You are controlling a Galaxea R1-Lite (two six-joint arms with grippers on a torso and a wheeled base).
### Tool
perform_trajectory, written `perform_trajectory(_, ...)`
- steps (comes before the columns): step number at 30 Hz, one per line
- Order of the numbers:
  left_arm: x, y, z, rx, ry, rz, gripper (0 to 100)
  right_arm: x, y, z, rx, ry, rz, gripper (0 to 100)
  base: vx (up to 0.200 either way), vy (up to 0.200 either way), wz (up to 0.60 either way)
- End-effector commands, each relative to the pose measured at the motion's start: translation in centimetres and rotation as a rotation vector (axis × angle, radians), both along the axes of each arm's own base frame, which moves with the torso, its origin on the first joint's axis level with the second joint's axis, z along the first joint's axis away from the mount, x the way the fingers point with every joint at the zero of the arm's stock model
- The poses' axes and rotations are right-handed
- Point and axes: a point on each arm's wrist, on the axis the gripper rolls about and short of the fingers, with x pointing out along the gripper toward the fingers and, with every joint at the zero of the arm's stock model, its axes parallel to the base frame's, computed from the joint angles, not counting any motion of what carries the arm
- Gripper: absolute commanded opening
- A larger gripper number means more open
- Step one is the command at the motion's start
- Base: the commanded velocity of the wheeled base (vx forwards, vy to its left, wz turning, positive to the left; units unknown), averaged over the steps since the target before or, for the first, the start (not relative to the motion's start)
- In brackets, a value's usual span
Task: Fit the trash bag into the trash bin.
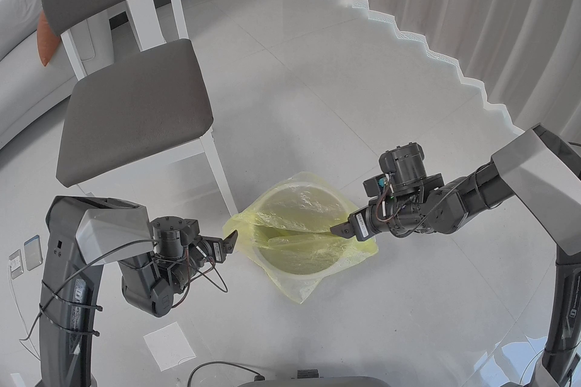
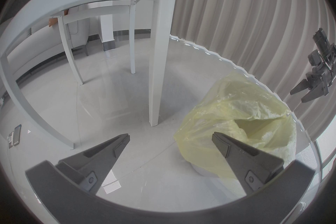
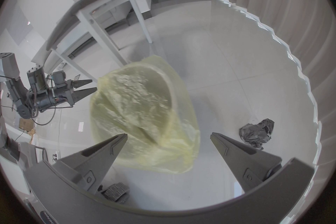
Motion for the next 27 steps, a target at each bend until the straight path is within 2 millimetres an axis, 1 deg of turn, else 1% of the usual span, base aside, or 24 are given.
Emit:
perform_trajectory(1, -1.4, 0.3, 2.8, -0.011, -0.041, -0.004, 100, -1.7, 2.2, 0.4, -0.003, -0.004, 0.073, 100, 0.000, 0.000, 0.00)
perform_trajectory(2, -1.5, 0.3, 2.9, -0.011, -0.041, -0.005, 100, -1.7, 2.3, 0.4, -0.004, -0.003, 0.076, 100, 0.000, 0.000, 0.00)
perform_trajectory(4, -2.1, 0.3, 4.5, -0.015, -0.072, -0.011, 100, -2.1, 2.7, 0.0, -0.020, 0.000, 0.111, 100, 0.000, 0.000, 0.00)
perform_trajectory(5, -2.1, 0.3, 4.5, -0.015, -0.072, -0.011, 100, -2.1, 2.7, 0.0, -0.020, 0.000, 0.111, 100, 0.000, 0.000, 0.00)
perform_trajectory(6, -2.5, 0.2, 5.8, -0.017, -0.100, -0.017, 100, -2.3, 2.7, 0.0, -0.026, -0.003, 0.120, 100, 0.000, 0.000, 0.00)
perform_trajectory(8, -2.8, 0.0, 6.4, -0.018, -0.111, -0.029, 100, -2.4, 2.6, 0.0, -0.025, -0.004, 0.120, 100, 0.000, 0.000, 0.00)
perform_trajectory(9, -3.5, -1.0, 7.1, -0.014, -0.122, -0.070, 100, -2.6, 2.2, 0.4, -0.014, -0.017, 0.114, 100, 0.000, 0.000, 0.00)
perform_trajectory(11, -4.0, -2.0, 7.5, 0.001, -0.129, -0.128, 100, -2.8, 1.8, 0.6, 0.000, -0.023, 0.110, 100, 0.000, 0.000, 0.00)
perform_trajectory(14, -4.4, -3.2, 8.1, 0.046, -0.158, -0.230, 100, -3.0, 1.3, 0.0, 0.007, -0.011, 0.128, 100, 0.000, 0.000, 0.00)
perform_trajectory(17, -4.6, -4.4, 8.1, 0.052, -0.144, -0.322, 100, -3.3, 0.9, 0.1, 0.008, -0.015, 0.119, 100, 0.000, 0.000, 0.00)
perform_trajectory(19, -4.2, -5.0, 8.0, 0.063, -0.124, -0.377, 100, -3.5, -0.4, 1.6, 0.028, -0.047, 0.087, 100, 0.000, 0.000, 0.00)
perform_trajectory(20, -4.2, -5.0, 8.0, 0.063, -0.124, -0.377, 100, -3.5, -0.4, 1.6, 0.028, -0.047, 0.087, 100, 0.000, 0.000, 0.00)
perform_trajectory(21, -3.7, -5.5, 7.9, 0.085, -0.121, -0.418, 100, -3.9, -1.5, 2.6, 0.031, -0.061, 0.051, 100, 0.000, 0.000, 0.00)
perform_trajectory(22, -3.5, -5.9, 7.8, 0.097, -0.119, -0.444, 100, -4.3, -2.1, 3.3, 0.030, -0.075, 0.027, 100, 0.000, 0.000, 0.00)
perform_trajectory(24, -3.2, -6.5, 7.7, 0.117, -0.107, -0.485, 100, -5.1, -3.1, 4.4, 0.035, -0.087, -0.032, 100, 0.000, 0.000, 0.00)
perform_trajectory(27, -2.6, -7.3, 7.4, 0.154, -0.078, -0.519, 100, -6.4, -4.1, 6.3, 0.075, -0.101, -0.098, 100, 0.000, 0.000, 0.00)
